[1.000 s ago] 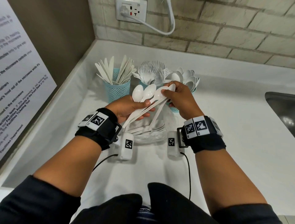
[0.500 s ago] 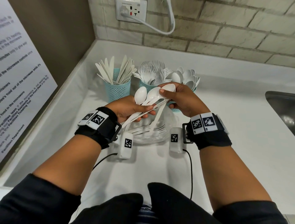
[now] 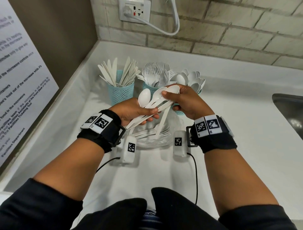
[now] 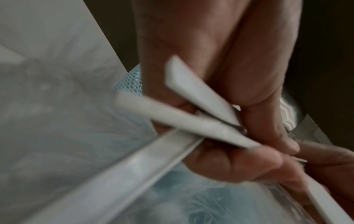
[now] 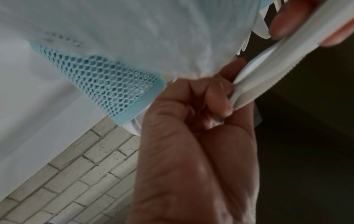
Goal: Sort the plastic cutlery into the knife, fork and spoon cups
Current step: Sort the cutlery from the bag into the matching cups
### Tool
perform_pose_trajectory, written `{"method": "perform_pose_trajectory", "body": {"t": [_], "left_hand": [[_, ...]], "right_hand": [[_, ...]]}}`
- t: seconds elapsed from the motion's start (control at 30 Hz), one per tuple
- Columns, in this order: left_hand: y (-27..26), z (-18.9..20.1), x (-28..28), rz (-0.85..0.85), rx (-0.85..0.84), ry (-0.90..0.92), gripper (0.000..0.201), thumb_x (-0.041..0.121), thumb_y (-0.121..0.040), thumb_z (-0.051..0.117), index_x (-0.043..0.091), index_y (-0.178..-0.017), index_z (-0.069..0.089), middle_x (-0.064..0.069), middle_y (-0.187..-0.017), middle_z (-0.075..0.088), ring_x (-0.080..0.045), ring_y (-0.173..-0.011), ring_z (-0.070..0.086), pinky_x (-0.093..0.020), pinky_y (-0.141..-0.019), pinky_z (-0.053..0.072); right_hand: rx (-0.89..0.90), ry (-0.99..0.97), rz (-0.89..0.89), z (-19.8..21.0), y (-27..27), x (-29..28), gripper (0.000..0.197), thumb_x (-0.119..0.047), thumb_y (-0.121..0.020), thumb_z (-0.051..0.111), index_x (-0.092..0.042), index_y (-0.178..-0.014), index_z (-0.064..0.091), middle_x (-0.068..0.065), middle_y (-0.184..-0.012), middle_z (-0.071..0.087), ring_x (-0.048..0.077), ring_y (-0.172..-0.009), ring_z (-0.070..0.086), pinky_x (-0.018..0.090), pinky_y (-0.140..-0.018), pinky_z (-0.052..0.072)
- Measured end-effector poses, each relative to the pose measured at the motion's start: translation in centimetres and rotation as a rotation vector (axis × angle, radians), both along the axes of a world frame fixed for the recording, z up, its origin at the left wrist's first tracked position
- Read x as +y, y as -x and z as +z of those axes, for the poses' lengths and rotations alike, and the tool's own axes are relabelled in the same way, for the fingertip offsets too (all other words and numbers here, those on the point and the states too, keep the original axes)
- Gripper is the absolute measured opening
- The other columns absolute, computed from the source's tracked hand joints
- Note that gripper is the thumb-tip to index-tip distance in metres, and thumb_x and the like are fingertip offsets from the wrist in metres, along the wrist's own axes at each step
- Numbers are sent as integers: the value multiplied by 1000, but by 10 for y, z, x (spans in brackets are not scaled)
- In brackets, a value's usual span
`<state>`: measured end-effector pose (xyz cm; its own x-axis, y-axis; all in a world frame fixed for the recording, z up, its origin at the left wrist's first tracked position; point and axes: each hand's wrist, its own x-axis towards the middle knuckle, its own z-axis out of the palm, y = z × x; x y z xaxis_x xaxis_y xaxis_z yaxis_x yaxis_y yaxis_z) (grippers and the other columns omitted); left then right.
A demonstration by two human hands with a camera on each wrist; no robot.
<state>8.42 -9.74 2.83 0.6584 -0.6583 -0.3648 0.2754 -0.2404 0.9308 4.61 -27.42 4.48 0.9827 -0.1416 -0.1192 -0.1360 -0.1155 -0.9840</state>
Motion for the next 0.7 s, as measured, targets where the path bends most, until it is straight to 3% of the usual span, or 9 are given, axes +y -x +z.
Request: {"method": "perform_pose_trajectory", "body": {"t": [0.1, 0.2, 0.3, 0.37, 0.47, 0.57, 0.63, 0.7], "left_hand": [[1, 0, -2, 4, -30, 10, 6, 13, -86, 61, 13, -90, 65, 4, -70, 72, -3, -60, 61, -14, -49, 48], [1, 1, -3, -11, -54, 8, 6, 12, -86, 61, 10, -91, 64, 5, -67, 72, 0, -55, 59, -14, -49, 48], [1, 1, 0, -26, -39, 13, 5, 8, -85, 61, 7, -90, 64, 3, -67, 72, -1, -54, 59, -14, -49, 48], [0, -1, 3, -42, -19, 15, 4, 5, -86, 60, 6, -86, 64, 1, -68, 72, -2, -53, 59, -14, -49, 47], [0, -2, 6, -83, -20, 0, 6, 6, -87, 58, 6, -86, 64, 3, -72, 72, 0, -56, 58, -12, -51, 47], [0, -1, 5, -104, -9, 23, 8, 8, -88, 56, 8, -87, 64, 2, -80, 71, -3, -64, 58, -13, -54, 48], [1, -1, 4, -103, 29, 52, 9, 8, -90, 52, 10, -90, 61, 1, -84, 71, -6, -69, 60, -14, -59, 52], [1, -1, 4, -121, 83, 84, 9, 11, -92, 49, 11, -94, 57, 1, -86, 72, -8, -70, 63, -18, -63, 55]], "right_hand": [[-5, 12, -12, 1, -1, 0, 8, -12, -87, 63, -18, -83, 62, 1, -72, 59, 8, -56, 51, 15, -41, 34], [-47, 5, -84, -4, -3, 1, 12, -12, -89, 60, -18, -80, 62, 2, -70, 57, 13, -59, 50, 16, -42, 34], [-97, -93, -144, -8, -4, -1, 14, -10, -92, 56, -16, -80, 61, 4, -73, 57, 17, -65, 52, 20, -54, 42], [-132, -154, -202, -5, -5, -4, 13, -10, -94, 53, -13, -82, 59, 4, -73, 57, 13, -64, 56, 22, -57, 45], [-187, -348, -270, 0, -6, -10, 17, -10, -97, 45, -10, -84, 55, 5, -76, 56, 13, -66, 59, 23, -60, 54], [-218, -577, -241, 5, -9, -13, 18, -13, -100, 37, -4, -93, 51, 11, -82, 61, 27, -78, 62, 39, -72, 58], [-218, -762, -270, 8, -10, -13, 21, -12, -101, 34, 3, -101, 49, 14, -80, 68, 27, -75, 70, 39, -68, 60], [-251, -900, -324, 12, -9, -15, 21, -5, -99, 35, 6, -94, 51, 13, -70, 70, 23, -68, 71, 37, -67, 60]]}}
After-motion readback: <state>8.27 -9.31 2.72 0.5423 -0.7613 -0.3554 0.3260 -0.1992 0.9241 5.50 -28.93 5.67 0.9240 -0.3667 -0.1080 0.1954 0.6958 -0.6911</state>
